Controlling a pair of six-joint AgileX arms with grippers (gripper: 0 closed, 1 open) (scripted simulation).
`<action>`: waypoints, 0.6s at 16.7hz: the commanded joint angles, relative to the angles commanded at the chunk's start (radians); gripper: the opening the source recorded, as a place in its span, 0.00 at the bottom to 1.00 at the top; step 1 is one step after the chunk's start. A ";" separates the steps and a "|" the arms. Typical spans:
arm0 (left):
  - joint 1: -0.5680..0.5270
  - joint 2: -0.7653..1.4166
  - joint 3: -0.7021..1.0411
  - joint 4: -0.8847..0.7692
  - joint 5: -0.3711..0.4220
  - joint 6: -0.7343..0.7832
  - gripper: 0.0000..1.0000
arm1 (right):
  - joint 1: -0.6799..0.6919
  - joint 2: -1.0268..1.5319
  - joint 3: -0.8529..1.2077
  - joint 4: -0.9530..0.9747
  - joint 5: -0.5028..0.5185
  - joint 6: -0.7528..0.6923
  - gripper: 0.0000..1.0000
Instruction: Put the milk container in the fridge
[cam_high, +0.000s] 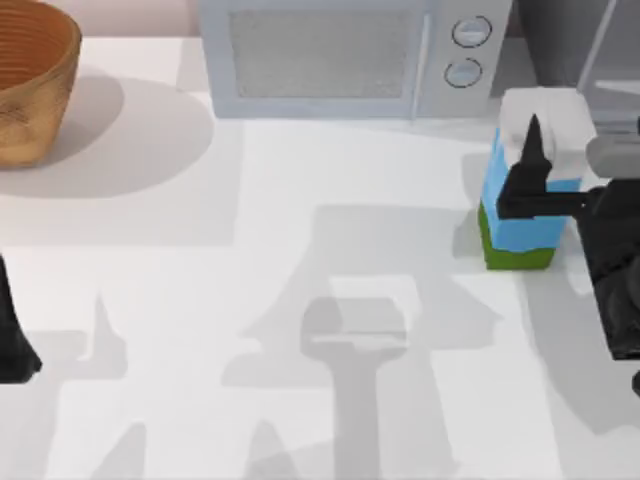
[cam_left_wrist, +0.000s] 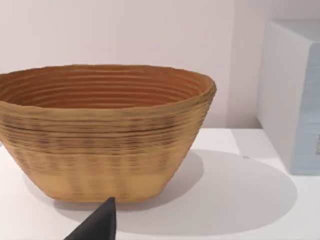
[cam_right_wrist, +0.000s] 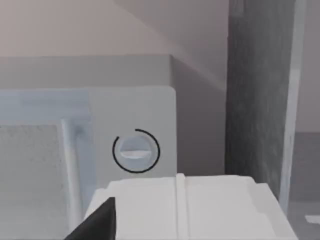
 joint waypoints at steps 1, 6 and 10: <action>0.000 0.000 0.000 0.000 0.000 0.000 1.00 | 0.014 0.074 0.010 0.053 0.019 0.002 1.00; 0.000 0.000 0.000 0.000 0.000 0.000 1.00 | 0.067 0.364 0.047 0.259 0.092 0.011 1.00; 0.000 0.000 0.000 0.000 0.000 0.000 1.00 | 0.084 0.468 0.059 0.331 0.118 0.014 1.00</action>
